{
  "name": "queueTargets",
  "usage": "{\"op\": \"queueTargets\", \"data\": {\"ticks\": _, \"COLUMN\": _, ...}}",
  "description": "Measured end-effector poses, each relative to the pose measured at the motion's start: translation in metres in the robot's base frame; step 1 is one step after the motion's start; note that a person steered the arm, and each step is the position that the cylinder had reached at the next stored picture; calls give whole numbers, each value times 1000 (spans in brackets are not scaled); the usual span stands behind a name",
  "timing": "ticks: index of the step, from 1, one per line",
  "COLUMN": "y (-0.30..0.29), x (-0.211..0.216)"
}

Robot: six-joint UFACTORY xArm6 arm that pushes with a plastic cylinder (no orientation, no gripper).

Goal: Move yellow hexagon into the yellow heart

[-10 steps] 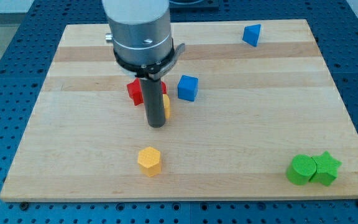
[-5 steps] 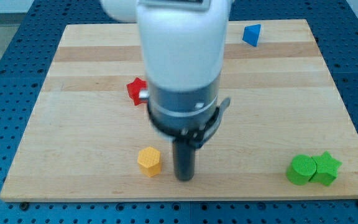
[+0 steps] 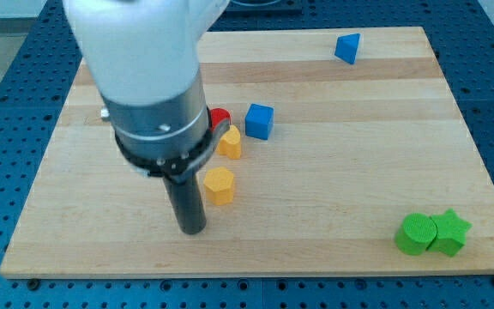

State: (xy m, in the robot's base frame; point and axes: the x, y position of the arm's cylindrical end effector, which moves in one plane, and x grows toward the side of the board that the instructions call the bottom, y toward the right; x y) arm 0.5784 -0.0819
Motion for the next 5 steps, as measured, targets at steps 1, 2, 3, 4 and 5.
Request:
{"op": "queueTargets", "data": {"ticks": 1, "y": 1, "x": 3}}
{"op": "queueTargets", "data": {"ticks": 2, "y": 1, "x": -23}}
{"op": "queueTargets", "data": {"ticks": 3, "y": 1, "x": -46}}
{"op": "queueTargets", "data": {"ticks": 4, "y": 0, "x": -36}}
{"op": "queueTargets", "data": {"ticks": 5, "y": 3, "x": -4}}
